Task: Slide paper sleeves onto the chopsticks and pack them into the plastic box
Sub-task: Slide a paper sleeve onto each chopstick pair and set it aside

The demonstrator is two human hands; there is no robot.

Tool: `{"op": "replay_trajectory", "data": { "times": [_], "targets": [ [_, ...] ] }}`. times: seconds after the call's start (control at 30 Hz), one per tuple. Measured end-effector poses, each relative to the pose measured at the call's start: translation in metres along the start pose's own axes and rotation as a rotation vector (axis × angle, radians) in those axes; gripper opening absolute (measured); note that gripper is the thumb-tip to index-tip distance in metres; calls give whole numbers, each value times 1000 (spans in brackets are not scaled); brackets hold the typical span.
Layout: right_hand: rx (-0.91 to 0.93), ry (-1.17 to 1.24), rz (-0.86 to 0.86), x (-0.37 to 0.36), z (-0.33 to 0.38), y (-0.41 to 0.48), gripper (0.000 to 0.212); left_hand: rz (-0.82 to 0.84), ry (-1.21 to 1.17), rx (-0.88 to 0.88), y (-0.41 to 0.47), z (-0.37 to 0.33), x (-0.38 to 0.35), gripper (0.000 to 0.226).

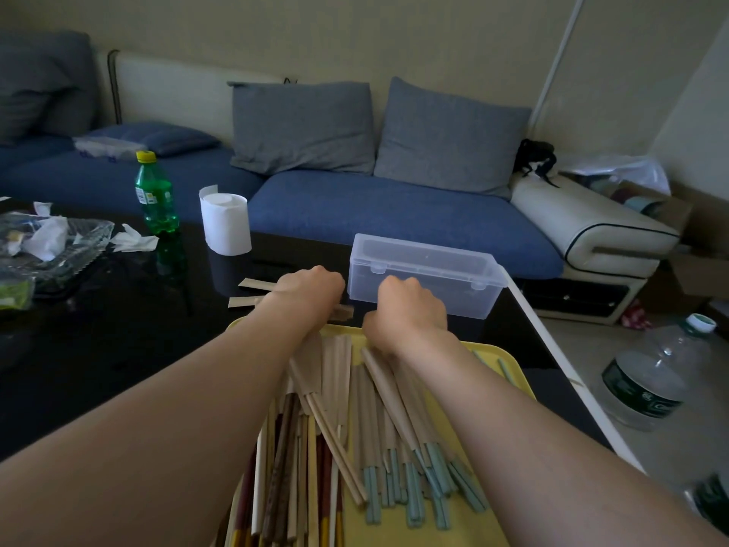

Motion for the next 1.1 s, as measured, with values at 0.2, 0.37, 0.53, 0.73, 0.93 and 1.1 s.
{"op": "replay_trajectory", "data": {
  "times": [0.2, 0.37, 0.53, 0.73, 0.93, 1.1],
  "targets": [
    [-95, -21, 78, 11, -24, -7, 22, -324, 10, -135, -15, -28, 18, 42],
    [-282, -46, 179, 24, -67, -18, 19, -344, 18, -259, -36, -69, 26, 42],
    [-437, -45, 414, 28, -107, -31, 12, -239, -43, -360, -44, -91, 18, 19],
    [-477, -43, 624, 24, -126, -53, 19, -128, 41, -466, -54, -106, 6, 16],
    [-379, 41, 562, 27, -122, -57, 28, -115, 68, -475, -60, -112, 3, 22],
    [-373, -37, 443, 40, -133, -55, 29, -21, 42, -453, -64, -115, 5, 31]
  ]
}}
Point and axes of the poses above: each hand's wrist, its own y-axis towards the middle knuckle, its own x-axis out of the back of the hand, z = x × y, the point moved 4 cm from there along y, towards the middle knuckle, and after that the axes turned 1 degree about -z, right-handed, at the moved point
